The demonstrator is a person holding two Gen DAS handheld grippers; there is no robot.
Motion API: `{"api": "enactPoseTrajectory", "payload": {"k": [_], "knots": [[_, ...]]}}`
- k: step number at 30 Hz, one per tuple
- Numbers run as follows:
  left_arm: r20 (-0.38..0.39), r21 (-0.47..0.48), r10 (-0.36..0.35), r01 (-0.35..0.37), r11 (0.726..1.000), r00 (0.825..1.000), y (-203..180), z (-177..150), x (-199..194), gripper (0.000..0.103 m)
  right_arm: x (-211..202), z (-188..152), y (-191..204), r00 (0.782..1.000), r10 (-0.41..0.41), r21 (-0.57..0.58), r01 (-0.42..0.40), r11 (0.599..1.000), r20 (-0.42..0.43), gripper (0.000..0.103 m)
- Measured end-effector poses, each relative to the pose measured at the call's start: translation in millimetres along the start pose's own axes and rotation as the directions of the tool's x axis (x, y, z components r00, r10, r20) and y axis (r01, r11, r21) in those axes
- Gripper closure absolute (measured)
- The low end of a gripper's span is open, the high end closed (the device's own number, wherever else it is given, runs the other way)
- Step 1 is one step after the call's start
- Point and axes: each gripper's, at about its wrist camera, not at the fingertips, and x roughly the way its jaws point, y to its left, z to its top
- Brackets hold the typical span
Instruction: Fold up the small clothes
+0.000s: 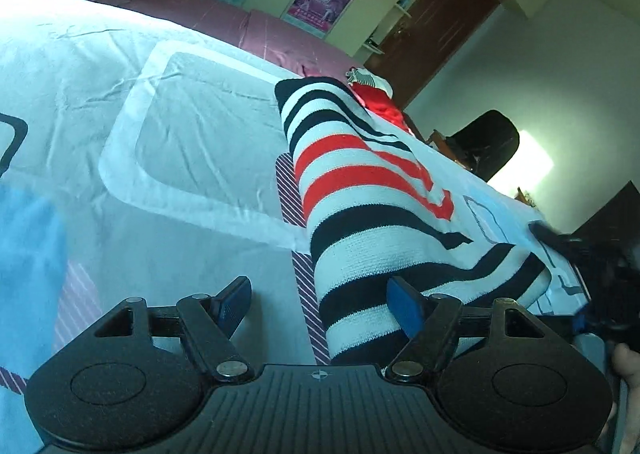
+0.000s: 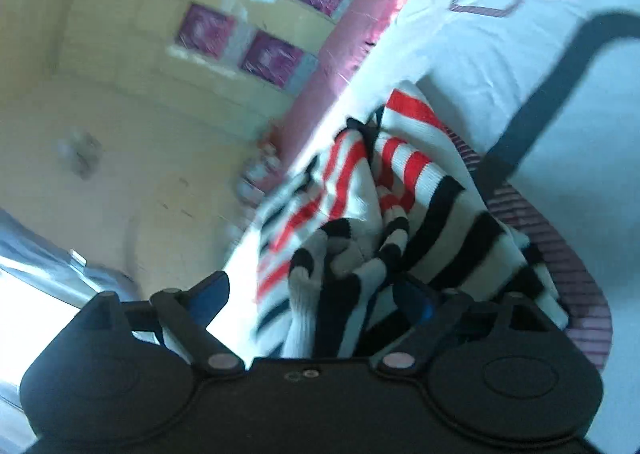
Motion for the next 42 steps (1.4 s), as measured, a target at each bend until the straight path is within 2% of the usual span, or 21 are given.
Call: {"api": "enactPoseTrajectory", "payload": {"k": [1, 2, 5, 7, 8, 10, 11, 12, 13, 14, 16, 18, 19, 21, 24, 30, 32, 34, 36, 38, 42], "knots": [[0.001, 0.004, 0.006, -0.006, 1.000, 1.000, -1, -3, -3, 0.029, 5, -1, 5, 0.999, -0.044, -0.044, 0.044, 0.998, -0.014, 0.086], [0.009, 0.016, 0.012, -0.012, 1.000, 1.000, -2, -3, -6, 0.029, 8, -2, 11, 0.995, -0.098, -0.109, 0.095, 0.989, -0.018, 0.088], [0.051, 0.075, 0.043, -0.047, 0.996, 0.998, -2, -16, -10, 0.029, -16, -24, 19, 0.996, -0.066, -0.251, 0.077, 0.965, 0.055, 0.088], [0.006, 0.104, 0.064, -0.064, 0.993, 0.998, -2, -14, -7, 0.027, -22, -31, 5, 0.992, -0.111, -0.263, 0.122, 0.957, 0.056, 0.086], [-0.020, 0.113, 0.076, -0.073, 0.991, 0.997, -2, -13, -4, 0.021, -14, -33, -12, 0.988, -0.154, -0.210, 0.154, 0.966, 0.017, 0.087], [-0.008, 0.134, 0.100, -0.098, 0.986, 0.995, -8, -5, -9, 0.022, -20, -31, -32, 0.998, -0.064, -0.092, 0.066, 0.994, 0.028, 0.076], [0.024, 0.147, 0.116, -0.119, 0.982, 0.993, -11, -2, -13, 0.023, -26, -29, -34, 0.998, -0.026, -0.059, 0.029, 0.998, 0.053, 0.060], [0.049, 0.148, 0.108, -0.114, 0.982, 0.993, -12, 2, -17, 0.023, -32, -27, -34, 0.996, -0.007, -0.052, 0.012, 0.999, 0.092, 0.029], [0.056, 0.127, 0.083, -0.090, 0.988, 0.995, -9, 6, -18, 0.023, -35, -24, -35, 0.992, 0.004, -0.058, 0.004, 0.998, 0.129, 0.019], [0.051, 0.099, 0.066, -0.071, 0.993, 0.996, -6, 8, -17, 0.023, -35, -19, -35, 0.990, 0.002, -0.065, 0.008, 0.998, 0.140, 0.021], [0.022, 0.082, 0.079, -0.080, 0.993, 0.997, -3, 10, -8, 0.023, -21, -7, -38, 0.997, -0.011, -0.054, 0.015, 0.998, 0.074, 0.031], [-0.003, 0.065, 0.089, -0.088, 0.994, 0.996, 0, 5, 3, 0.023, -6, 0, -32, 0.997, -0.069, -0.108, 0.073, 0.991, 0.044, 0.065], [-0.008, 0.022, 0.067, -0.067, 0.998, 0.998, 5, 5, 7, 0.023, 2, 1, -26, 0.992, -0.118, -0.153, 0.122, 0.981, 0.036, 0.067], [-0.007, -0.015, 0.062, -0.062, 0.998, 0.998, 10, 4, 11, 0.023, 5, 2, -13, 0.988, -0.147, -0.223, 0.152, 0.963, 0.040, 0.073], [-0.004, -0.003, 0.068, -0.068, 0.998, 0.998, 8, 2, 11, 0.023, 3, -2, 8, 0.982, -0.174, -0.361, 0.191, 0.913, 0.079, 0.076], [0.015, 0.044, 0.097, -0.098, 0.994, 0.995, -2, -2, 9, 0.023, -28, -14, 28, 0.979, -0.058, -0.480, 0.146, 0.865, 0.193, 0.077], [-0.006, 0.066, 0.116, -0.116, 0.991, 0.993, -6, -4, 12, 0.023, -24, -13, 18, 0.966, -0.123, -0.490, 0.222, 0.843, 0.227, 0.077], [-0.017, 0.085, 0.140, -0.138, 0.987, 0.990, -11, -5, 14, 0.023, -6, -6, -9, 0.954, -0.227, -0.406, 0.290, 0.867, 0.197, 0.076], [-0.023, 0.099, 0.158, -0.155, 0.983, 0.987, -15, -2, 13, 0.023, -2, -3, -25, 0.966, -0.203, -0.325, 0.247, 0.913, 0.162, 0.074], [-0.026, 0.119, 0.164, -0.160, 0.980, 0.986, -17, -1, 13, 0.023, -4, 0, -26, 0.969, -0.188, -0.296, 0.230, 0.927, 0.163, 0.074], [-0.009, 0.111, 0.161, -0.159, 0.981, 0.987, -16, -1, 10, 0.023, -17, -7, -20, 0.963, -0.158, -0.350, 0.228, 0.908, 0.219, 0.078]]}}
